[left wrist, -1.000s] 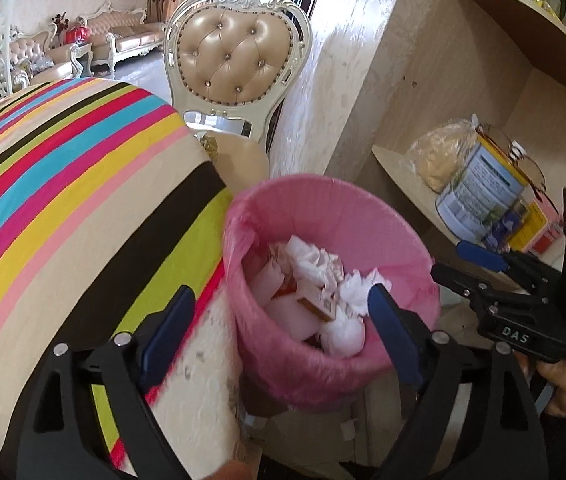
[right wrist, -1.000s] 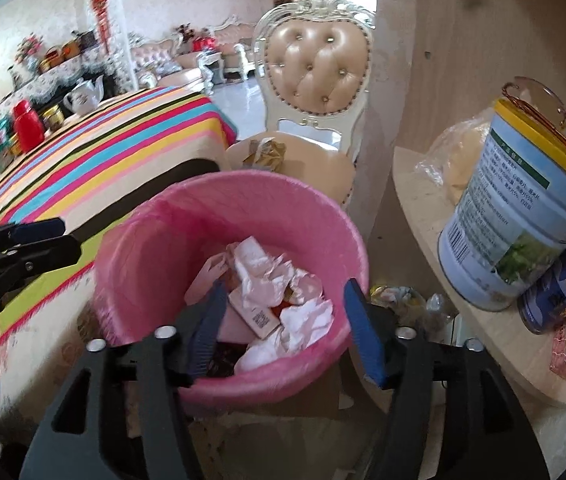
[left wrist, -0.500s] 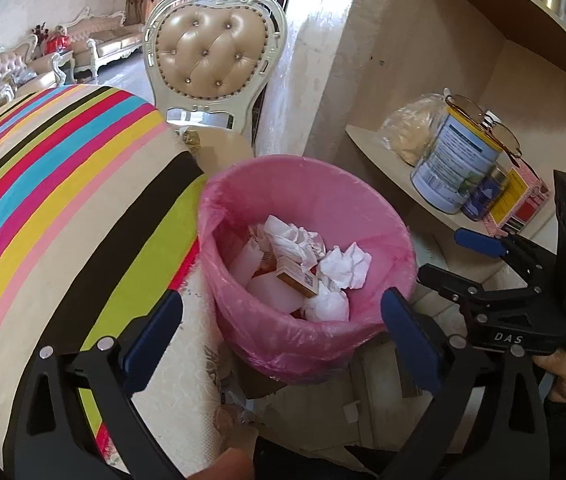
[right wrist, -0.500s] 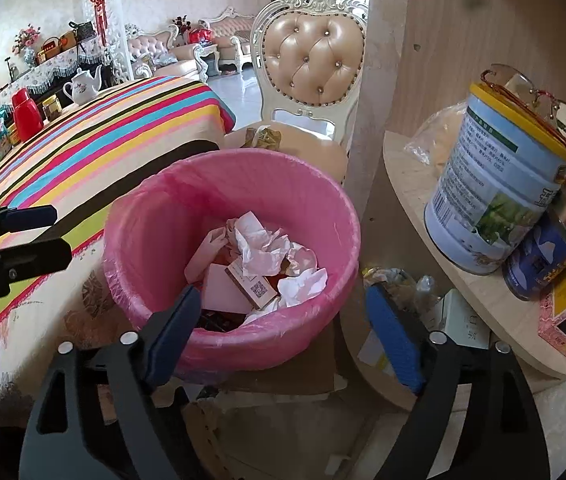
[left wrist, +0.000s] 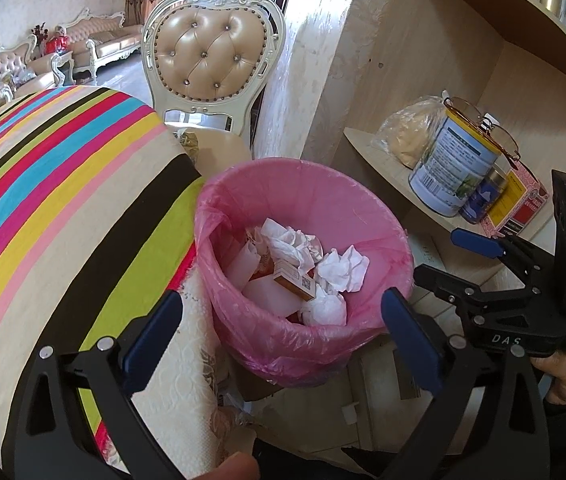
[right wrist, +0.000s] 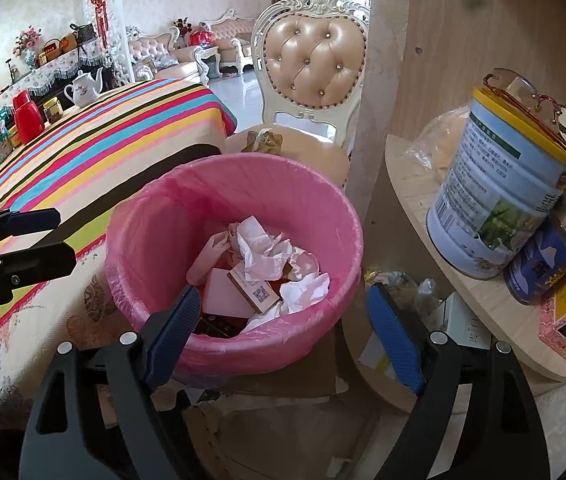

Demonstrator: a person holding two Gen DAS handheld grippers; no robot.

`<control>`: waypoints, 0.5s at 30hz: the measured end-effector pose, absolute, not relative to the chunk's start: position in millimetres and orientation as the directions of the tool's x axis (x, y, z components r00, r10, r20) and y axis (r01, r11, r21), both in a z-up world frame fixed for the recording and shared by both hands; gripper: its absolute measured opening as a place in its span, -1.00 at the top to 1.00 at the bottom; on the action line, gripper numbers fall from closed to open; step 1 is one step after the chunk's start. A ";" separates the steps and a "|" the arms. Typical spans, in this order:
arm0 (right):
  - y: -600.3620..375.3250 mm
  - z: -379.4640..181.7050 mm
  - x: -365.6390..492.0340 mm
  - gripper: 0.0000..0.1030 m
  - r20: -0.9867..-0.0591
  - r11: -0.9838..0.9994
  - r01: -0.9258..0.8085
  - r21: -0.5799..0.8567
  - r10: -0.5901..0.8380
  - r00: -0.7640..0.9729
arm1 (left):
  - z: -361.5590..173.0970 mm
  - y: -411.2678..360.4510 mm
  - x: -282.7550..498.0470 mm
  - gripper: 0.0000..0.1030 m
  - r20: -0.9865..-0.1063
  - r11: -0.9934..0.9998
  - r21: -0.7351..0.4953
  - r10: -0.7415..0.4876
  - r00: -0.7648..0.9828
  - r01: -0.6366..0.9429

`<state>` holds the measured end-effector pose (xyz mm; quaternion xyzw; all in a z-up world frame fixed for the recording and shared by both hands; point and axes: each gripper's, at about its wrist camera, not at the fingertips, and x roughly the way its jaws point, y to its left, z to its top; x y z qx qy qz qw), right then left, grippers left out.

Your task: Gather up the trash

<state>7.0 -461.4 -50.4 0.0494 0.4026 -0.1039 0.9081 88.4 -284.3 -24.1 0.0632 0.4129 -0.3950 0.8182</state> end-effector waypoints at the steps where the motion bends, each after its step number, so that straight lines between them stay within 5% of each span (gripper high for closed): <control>1: -461.6 -50.0 7.1 -0.56 -0.741 0.973 0.229 0.006 -0.149 0.655 | -24.2 -284.0 88.4 -0.87 -0.726 0.680 -0.223 -0.594 0.347 0.698; 15: -462.9 -43.9 7.1 -0.56 -0.733 0.974 0.224 0.013 -0.143 0.665 | -23.8 -285.2 89.3 -0.87 -0.725 0.681 -0.209 -0.590 0.356 0.702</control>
